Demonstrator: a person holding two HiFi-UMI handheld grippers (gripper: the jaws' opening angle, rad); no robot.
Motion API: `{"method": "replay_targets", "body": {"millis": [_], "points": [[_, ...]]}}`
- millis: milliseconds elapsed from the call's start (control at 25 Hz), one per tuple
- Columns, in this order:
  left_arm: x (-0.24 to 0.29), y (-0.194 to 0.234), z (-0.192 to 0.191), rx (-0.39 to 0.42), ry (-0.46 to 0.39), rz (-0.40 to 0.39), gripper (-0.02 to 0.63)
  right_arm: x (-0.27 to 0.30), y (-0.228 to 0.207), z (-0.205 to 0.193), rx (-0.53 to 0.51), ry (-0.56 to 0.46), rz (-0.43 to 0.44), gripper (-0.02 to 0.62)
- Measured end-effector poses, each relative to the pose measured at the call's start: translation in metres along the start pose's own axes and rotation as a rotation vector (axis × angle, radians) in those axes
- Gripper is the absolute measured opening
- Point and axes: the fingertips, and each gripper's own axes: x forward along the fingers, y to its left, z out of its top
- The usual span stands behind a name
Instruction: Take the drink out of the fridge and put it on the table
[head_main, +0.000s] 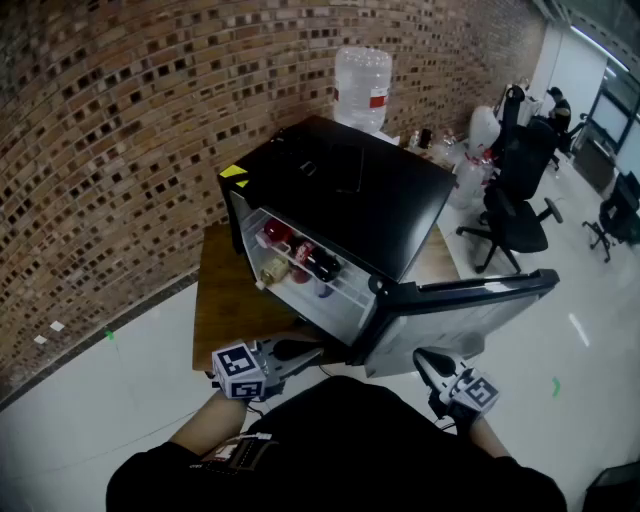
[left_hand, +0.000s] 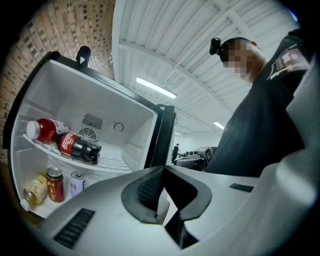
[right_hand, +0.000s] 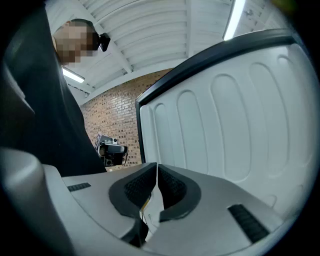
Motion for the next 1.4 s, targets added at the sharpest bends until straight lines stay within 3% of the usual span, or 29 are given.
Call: {"method": "replay_targets", "body": {"millis": [240,520,600,640,720,800,960,1160,1400], "points": [[-0.003,0.005,0.002,0.006,0.006,-0.010,0.000,0.005,0.010,0.006,-0.008,-0.008,-0.015,0.028],[-0.043,0.027,0.010,0.005,0.006,0.029,0.000,0.033,0.042,0.016,-0.028,-0.008,-0.004,0.035],[-0.060,0.034,0.015,0.007,0.002,0.044,0.000,0.048,0.062,0.019,-0.036,0.007,0.031,0.110],[-0.070,0.038,0.017,0.005,0.005,0.051,0.002,0.057,0.074,0.021,-0.045,0.013,0.050,0.110],[-0.089,0.046,0.015,0.009,0.020,0.061,0.068,0.076,0.097,0.024,-0.068,0.026,0.084,0.112],[-0.109,0.053,0.013,0.023,0.032,0.069,0.071,0.098,0.119,0.026,-0.096,0.049,0.120,0.119],[-0.154,0.069,0.008,0.047,0.051,0.077,0.071,0.164,0.160,0.030,-0.193,0.151,0.167,0.233],[-0.214,0.085,0.011,0.091,0.082,0.096,0.071,0.265,0.157,0.041,-0.434,0.316,0.015,0.343],[-0.260,0.108,0.019,0.124,0.080,0.130,0.071,0.339,0.099,0.041,-0.593,0.505,-0.209,0.347]]}}
